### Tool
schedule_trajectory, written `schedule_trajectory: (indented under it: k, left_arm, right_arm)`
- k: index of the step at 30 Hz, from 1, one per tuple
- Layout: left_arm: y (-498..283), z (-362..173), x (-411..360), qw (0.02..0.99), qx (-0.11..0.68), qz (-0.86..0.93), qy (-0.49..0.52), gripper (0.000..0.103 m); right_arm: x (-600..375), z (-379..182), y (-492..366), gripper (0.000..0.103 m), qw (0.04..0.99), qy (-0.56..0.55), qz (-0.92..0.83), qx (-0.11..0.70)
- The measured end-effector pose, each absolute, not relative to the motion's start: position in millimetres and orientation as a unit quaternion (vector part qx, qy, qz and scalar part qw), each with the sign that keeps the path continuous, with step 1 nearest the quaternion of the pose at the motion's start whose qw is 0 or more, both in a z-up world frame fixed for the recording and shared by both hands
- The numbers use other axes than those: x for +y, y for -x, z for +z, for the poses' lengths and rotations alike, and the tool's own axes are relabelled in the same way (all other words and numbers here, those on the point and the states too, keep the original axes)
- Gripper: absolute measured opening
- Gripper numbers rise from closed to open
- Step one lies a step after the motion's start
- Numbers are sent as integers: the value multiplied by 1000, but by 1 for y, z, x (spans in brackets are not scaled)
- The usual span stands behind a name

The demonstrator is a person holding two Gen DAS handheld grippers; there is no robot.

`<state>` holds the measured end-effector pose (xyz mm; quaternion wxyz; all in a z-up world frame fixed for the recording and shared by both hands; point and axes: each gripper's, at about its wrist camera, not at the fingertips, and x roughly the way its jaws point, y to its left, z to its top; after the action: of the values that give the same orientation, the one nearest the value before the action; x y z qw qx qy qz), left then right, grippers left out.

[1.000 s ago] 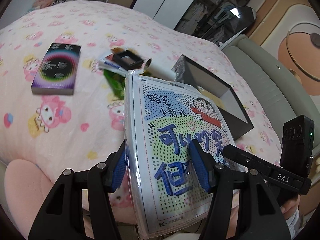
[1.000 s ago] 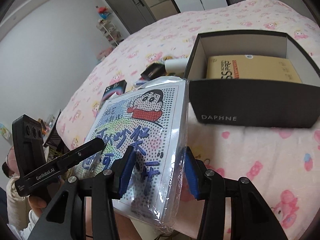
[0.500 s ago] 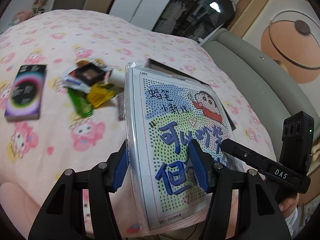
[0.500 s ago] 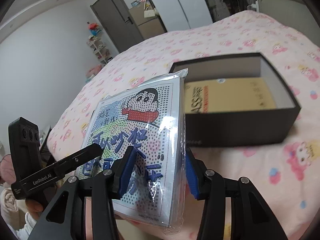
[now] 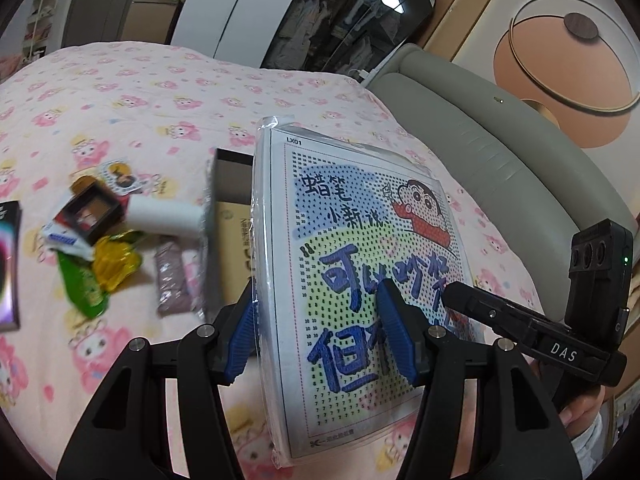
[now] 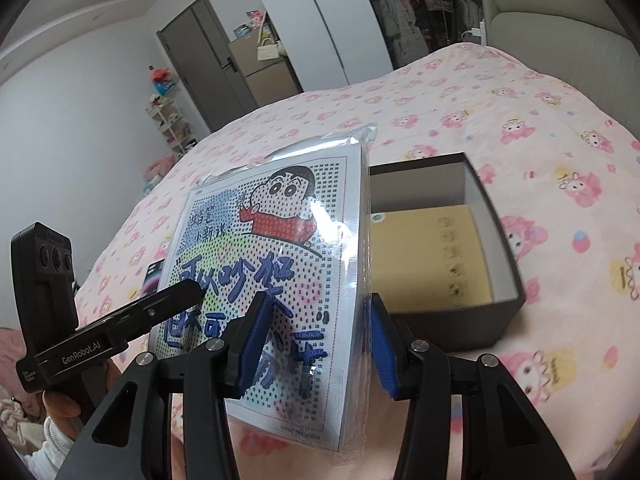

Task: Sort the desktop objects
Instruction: 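Bring the held kit over the open box and lower it inside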

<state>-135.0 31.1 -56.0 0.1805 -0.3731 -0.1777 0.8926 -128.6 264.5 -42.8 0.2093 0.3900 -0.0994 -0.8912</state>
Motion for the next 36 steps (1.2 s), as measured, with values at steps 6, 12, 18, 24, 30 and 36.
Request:
schedule_trajectory:
  k: [6, 12, 18, 24, 30, 36]
  left_arm:
    - [170, -72, 52, 181, -184, 881, 397, 59]
    - [199, -95, 60, 166, -196, 869, 423, 59]
    - [208, -110, 63, 156, -197, 864, 436, 59]
    - [230, -113, 62, 151, -188, 860, 450, 59]
    - [258, -119, 51, 132, -187, 848, 478, 60]
    - [272, -121, 55, 110, -138, 840, 513, 61]
  right_arm:
    - [284, -54, 156, 44, 192, -393, -893, -104]
    - [290, -75, 188, 44, 188, -420, -882, -100]
    - [289, -89, 200, 44, 183, -433, -877, -98]
    - [290, -101, 217, 44, 175, -446, -869, -119]
    - [276, -105, 244, 44, 176, -466, -860, -111]
    - [263, -120, 258, 45, 167, -494, -848, -99]
